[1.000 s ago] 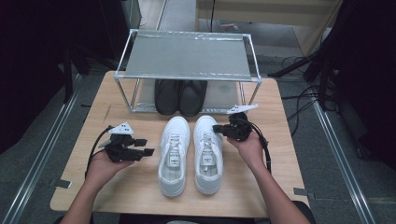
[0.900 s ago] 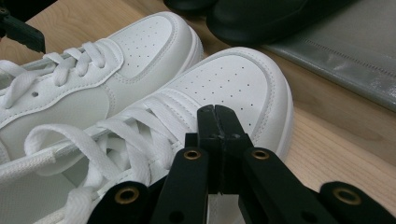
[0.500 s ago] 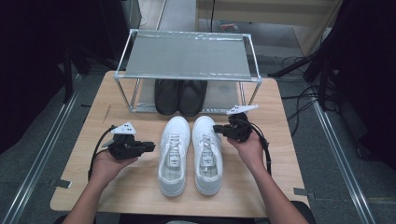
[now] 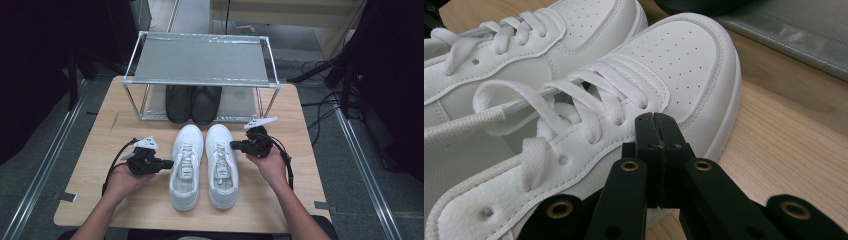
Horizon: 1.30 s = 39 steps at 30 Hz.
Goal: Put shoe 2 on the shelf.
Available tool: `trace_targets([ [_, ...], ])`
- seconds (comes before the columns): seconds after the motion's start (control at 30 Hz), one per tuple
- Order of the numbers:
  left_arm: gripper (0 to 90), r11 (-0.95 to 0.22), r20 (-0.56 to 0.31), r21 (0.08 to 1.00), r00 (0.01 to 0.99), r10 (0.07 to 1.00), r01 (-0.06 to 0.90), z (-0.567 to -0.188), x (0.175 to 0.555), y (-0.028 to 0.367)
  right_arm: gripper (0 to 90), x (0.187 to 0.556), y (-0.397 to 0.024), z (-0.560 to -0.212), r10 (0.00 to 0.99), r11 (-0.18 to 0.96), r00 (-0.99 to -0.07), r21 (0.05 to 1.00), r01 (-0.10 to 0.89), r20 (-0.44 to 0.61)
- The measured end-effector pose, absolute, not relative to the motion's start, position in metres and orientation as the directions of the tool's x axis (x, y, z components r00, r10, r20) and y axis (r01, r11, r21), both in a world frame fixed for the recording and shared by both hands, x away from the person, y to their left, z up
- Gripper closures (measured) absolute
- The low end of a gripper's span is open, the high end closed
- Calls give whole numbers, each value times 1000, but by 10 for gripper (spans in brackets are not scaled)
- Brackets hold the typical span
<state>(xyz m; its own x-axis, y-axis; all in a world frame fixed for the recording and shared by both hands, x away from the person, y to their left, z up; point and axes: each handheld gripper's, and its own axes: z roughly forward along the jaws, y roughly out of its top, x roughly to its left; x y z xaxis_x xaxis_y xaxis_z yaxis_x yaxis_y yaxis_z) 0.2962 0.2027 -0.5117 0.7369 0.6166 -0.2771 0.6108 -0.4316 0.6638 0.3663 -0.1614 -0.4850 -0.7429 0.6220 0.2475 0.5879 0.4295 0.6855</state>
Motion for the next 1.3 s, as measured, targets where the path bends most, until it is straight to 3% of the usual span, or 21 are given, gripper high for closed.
trace_targets([
  [0.2, 900, -454, -305, 667, 772, 558, 591, -514, 291, 189, 900, 367, -159, -485, 619, 432, -746, 686, 585, 247],
  [0.43, 900, -454, -299, 661, 765, 570, 597, -513, 288, 185, 900, 368, -159, -486, 618, 430, -747, 690, 582, 246],
  [0.9, 900, -499, -328, 662, 815, 478, 559, -515, 278, 158, 900, 381, -160, -489, 664, 369, -710, 724, 583, 234],
  [1.0, 890, -463, -343, 683, 808, 480, 565, -511, 279, 164, 899, 381, -162, -489, 669, 360, -705, 728, 584, 235],
  [1.3, 754, -411, -336, 695, 772, 540, 590, -498, 280, 193, 742, 373, -171, -482, 667, 314, -700, 756, 574, 254],
])
